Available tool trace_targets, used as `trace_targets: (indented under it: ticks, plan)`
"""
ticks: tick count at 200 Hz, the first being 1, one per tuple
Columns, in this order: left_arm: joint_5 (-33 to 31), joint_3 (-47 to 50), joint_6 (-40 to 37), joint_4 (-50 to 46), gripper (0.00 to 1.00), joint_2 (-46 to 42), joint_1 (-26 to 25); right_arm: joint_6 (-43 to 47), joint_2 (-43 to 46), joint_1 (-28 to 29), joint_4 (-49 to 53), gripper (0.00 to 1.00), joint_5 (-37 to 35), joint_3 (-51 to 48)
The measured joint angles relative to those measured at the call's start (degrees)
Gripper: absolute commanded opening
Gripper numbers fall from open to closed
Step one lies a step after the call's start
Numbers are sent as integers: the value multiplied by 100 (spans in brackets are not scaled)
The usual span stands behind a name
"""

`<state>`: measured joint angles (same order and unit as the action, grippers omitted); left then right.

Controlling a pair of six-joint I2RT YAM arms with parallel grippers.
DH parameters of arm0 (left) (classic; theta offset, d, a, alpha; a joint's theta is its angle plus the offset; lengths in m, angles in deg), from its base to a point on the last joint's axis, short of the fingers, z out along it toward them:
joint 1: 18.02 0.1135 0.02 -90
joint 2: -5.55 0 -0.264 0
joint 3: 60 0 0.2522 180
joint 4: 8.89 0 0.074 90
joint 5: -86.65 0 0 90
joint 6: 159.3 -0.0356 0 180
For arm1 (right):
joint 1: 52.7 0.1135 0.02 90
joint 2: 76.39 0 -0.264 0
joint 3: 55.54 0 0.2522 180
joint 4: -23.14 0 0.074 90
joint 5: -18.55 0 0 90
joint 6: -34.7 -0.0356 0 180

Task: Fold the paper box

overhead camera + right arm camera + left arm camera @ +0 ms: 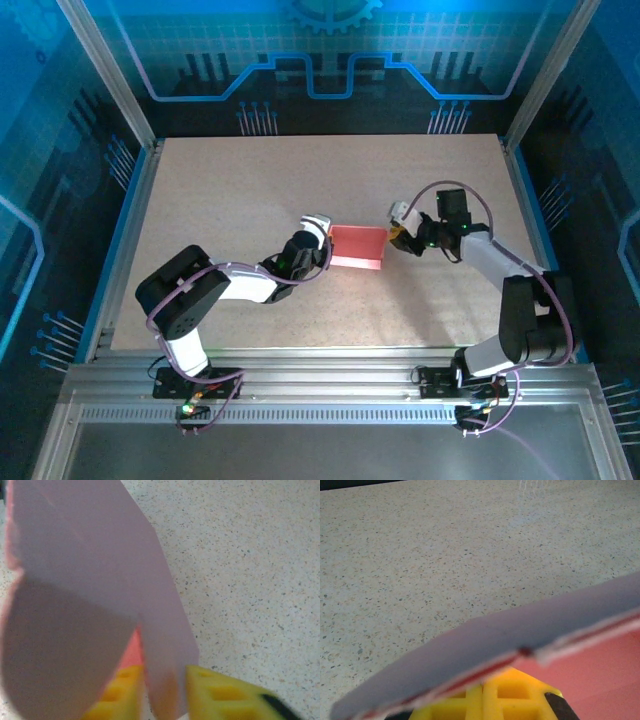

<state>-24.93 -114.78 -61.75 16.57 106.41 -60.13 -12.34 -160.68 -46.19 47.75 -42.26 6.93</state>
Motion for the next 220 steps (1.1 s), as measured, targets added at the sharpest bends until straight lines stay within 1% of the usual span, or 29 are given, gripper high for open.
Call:
trace_targets:
  ticks: [6,49,104,159,201,220]
  plan:
    - [-7,0,0,-2,0,-7,2,22,-2,20,42,0,-39,57]
    - [-70,2,2,-7,0,-11,31,-260,35,219,63,0,-444,157]
    - [-223,4,2,-22,0,-11,31,-1202,304,691,70,0,-1200,-9]
    - [-435,61,2,9,0,-9,31,-2758,319,1510,232,0,-2645,42]
    - [-540,72,-2,22,0,-11,13,-3915,319,2192,372,0,-3945,166]
    - [-573,79,-2,26,0,-11,-9,-4411,319,2415,396,0,-4380,168]
